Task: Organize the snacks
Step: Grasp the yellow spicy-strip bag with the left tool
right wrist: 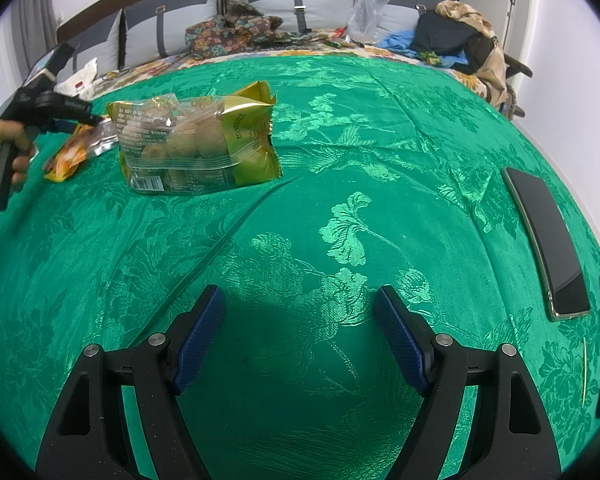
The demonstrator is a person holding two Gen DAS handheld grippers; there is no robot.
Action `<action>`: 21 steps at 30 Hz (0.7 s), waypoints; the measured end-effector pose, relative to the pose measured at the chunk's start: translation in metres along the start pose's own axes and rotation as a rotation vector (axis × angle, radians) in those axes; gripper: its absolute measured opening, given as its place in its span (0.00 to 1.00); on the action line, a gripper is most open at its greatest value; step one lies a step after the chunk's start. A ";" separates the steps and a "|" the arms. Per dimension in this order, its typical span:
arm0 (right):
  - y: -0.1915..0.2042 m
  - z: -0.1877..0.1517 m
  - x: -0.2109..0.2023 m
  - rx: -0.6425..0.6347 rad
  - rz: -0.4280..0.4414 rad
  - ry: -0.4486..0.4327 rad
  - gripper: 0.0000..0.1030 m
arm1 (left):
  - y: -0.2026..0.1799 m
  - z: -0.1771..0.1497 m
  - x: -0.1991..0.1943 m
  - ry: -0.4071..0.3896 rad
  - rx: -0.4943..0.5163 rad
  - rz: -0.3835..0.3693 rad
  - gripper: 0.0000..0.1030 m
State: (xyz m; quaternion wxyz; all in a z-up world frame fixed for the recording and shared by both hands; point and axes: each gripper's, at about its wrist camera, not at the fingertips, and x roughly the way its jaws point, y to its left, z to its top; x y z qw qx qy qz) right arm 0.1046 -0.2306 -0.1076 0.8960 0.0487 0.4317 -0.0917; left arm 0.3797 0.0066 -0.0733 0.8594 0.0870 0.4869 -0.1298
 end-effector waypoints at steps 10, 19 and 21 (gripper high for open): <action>0.000 0.000 0.000 -0.001 0.001 0.001 0.78 | 0.019 -0.128 -0.088 0.117 0.151 -0.166 0.57; 0.000 0.000 0.000 -0.001 0.001 0.001 0.78 | 0.014 -0.166 -0.086 0.124 0.095 -0.127 0.86; 0.000 0.000 0.000 0.000 0.001 0.001 0.78 | 0.006 -0.176 -0.078 0.124 0.139 -0.051 0.89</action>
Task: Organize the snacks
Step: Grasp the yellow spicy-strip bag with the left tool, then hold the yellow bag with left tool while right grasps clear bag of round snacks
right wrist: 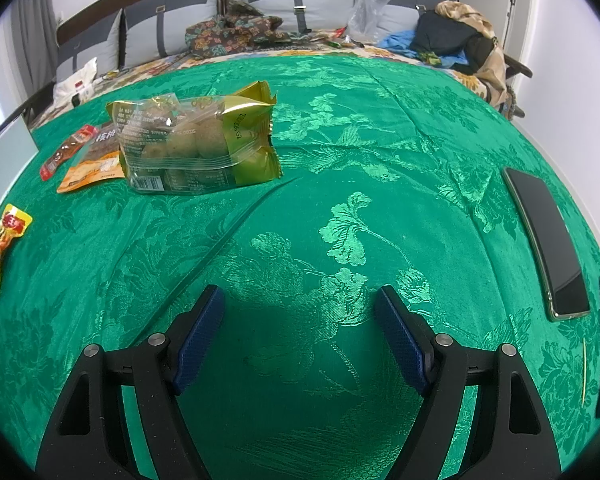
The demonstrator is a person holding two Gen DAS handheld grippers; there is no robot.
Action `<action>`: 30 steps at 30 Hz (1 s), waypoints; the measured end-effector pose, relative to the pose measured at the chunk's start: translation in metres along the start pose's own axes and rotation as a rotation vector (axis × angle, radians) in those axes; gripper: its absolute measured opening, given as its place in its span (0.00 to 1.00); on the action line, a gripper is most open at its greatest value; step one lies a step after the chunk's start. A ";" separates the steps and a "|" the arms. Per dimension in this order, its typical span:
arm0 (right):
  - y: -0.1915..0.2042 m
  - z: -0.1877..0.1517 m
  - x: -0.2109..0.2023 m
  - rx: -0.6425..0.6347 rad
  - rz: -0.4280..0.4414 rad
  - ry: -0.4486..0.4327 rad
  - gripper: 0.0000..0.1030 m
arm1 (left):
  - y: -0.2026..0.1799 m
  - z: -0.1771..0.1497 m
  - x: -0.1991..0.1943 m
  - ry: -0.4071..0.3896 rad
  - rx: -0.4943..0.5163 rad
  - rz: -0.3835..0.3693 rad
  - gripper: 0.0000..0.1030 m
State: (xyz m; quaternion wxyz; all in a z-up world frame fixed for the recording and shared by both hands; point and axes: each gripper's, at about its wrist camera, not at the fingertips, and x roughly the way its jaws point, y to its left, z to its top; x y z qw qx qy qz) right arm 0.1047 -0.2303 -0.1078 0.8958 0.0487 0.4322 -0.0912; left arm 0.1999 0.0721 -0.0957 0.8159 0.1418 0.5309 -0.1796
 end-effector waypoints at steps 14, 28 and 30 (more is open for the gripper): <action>0.000 0.000 0.000 0.000 0.000 0.000 0.78 | 0.039 -0.044 -0.015 -0.114 -0.236 0.055 0.79; 0.001 0.000 0.000 -0.001 -0.002 0.001 0.79 | 0.045 -0.057 -0.007 -0.221 -0.255 0.092 1.00; 0.000 0.001 0.001 -0.007 0.014 0.003 0.80 | 0.045 -0.057 -0.006 -0.221 -0.255 0.092 1.00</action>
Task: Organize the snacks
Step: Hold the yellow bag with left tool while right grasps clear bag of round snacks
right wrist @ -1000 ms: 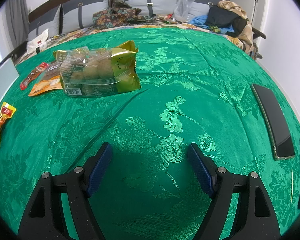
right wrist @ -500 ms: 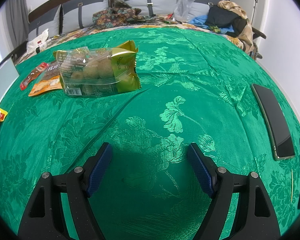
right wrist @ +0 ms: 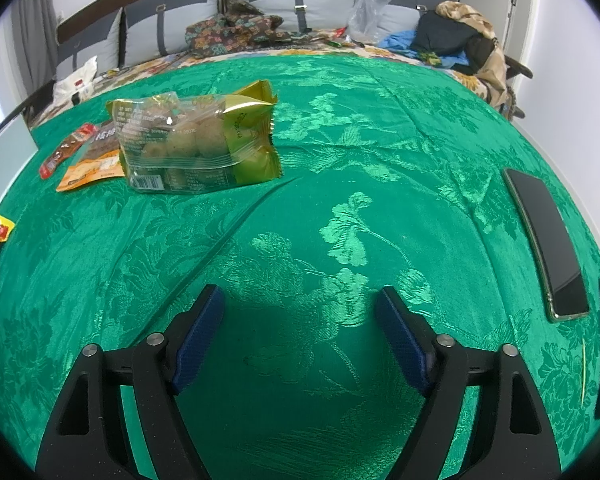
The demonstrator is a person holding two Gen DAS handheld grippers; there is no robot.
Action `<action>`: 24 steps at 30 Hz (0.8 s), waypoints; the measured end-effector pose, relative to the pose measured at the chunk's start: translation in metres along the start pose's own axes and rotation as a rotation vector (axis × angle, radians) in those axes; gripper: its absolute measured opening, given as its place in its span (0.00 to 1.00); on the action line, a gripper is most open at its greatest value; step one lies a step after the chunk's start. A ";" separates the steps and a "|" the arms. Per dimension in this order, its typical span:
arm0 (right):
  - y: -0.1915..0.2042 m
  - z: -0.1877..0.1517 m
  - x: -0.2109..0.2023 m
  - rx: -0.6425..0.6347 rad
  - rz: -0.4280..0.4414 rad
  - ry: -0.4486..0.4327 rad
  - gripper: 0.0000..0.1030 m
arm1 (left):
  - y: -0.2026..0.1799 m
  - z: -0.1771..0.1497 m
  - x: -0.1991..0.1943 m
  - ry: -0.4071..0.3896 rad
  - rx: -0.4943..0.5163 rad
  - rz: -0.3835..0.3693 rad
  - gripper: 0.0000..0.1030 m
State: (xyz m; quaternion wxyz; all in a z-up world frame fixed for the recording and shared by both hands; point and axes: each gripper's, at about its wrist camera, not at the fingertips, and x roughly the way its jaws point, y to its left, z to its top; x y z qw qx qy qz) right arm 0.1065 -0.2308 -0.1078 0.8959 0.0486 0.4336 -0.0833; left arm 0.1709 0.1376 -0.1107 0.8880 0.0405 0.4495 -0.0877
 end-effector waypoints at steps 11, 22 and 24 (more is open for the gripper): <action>0.079 0.085 -0.014 -0.977 0.067 0.052 0.79 | 0.001 -0.001 -0.003 0.000 0.000 0.001 1.00; 0.040 0.134 0.037 -0.360 0.471 0.440 0.41 | 0.001 -0.002 -0.004 0.000 -0.001 0.001 1.00; 0.023 0.122 0.024 -0.148 0.653 0.470 0.41 | 0.001 -0.002 -0.004 0.000 -0.001 0.001 1.00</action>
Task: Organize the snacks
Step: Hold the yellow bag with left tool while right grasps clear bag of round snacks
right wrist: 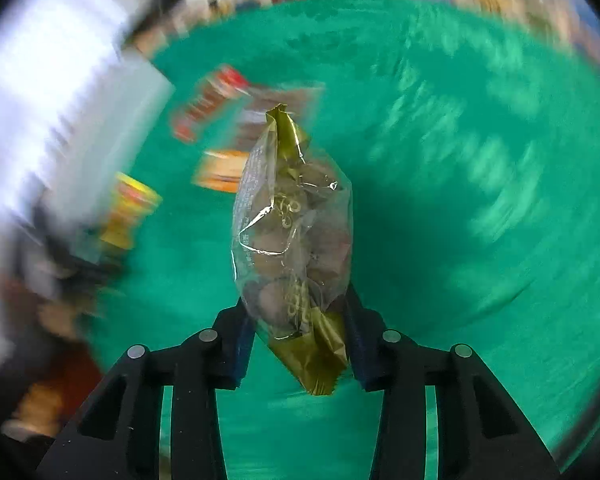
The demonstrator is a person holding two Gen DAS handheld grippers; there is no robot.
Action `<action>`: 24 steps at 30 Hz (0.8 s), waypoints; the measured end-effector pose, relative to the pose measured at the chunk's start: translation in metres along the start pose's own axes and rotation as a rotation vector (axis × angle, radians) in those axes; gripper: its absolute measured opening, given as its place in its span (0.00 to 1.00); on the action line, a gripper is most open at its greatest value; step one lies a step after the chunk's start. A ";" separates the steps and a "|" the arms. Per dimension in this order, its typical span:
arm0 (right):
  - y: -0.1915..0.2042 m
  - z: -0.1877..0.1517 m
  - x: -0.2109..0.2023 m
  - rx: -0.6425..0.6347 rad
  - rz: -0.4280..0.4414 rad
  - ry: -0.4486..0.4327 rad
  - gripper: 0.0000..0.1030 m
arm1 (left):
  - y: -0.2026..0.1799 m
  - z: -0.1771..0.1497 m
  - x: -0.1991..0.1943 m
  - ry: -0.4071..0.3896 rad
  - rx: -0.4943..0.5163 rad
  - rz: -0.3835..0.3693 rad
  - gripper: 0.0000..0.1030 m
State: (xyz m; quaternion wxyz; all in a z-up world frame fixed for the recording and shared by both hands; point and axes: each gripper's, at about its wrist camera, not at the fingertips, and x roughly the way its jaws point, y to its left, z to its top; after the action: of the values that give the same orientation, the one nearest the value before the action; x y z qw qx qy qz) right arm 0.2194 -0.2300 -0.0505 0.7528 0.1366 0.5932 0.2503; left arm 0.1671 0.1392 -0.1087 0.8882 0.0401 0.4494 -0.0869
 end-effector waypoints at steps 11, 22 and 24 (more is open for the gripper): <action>-0.048 -0.101 -0.027 0.481 -0.056 -0.174 0.64 | 0.001 -0.001 -0.002 0.000 0.001 0.001 1.00; -0.012 -0.069 -0.056 0.060 -0.429 -0.071 0.66 | 0.000 -0.001 -0.002 0.000 0.000 0.001 1.00; -0.009 -0.070 -0.055 0.038 -0.414 -0.051 0.66 | 0.000 -0.002 -0.002 0.000 0.000 0.001 1.00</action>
State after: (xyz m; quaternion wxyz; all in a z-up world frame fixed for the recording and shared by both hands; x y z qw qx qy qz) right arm 0.1448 -0.2736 -0.0272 0.8002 0.0321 0.5941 0.0757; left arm 0.1647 0.1400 -0.1080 0.8883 0.0404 0.4492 -0.0867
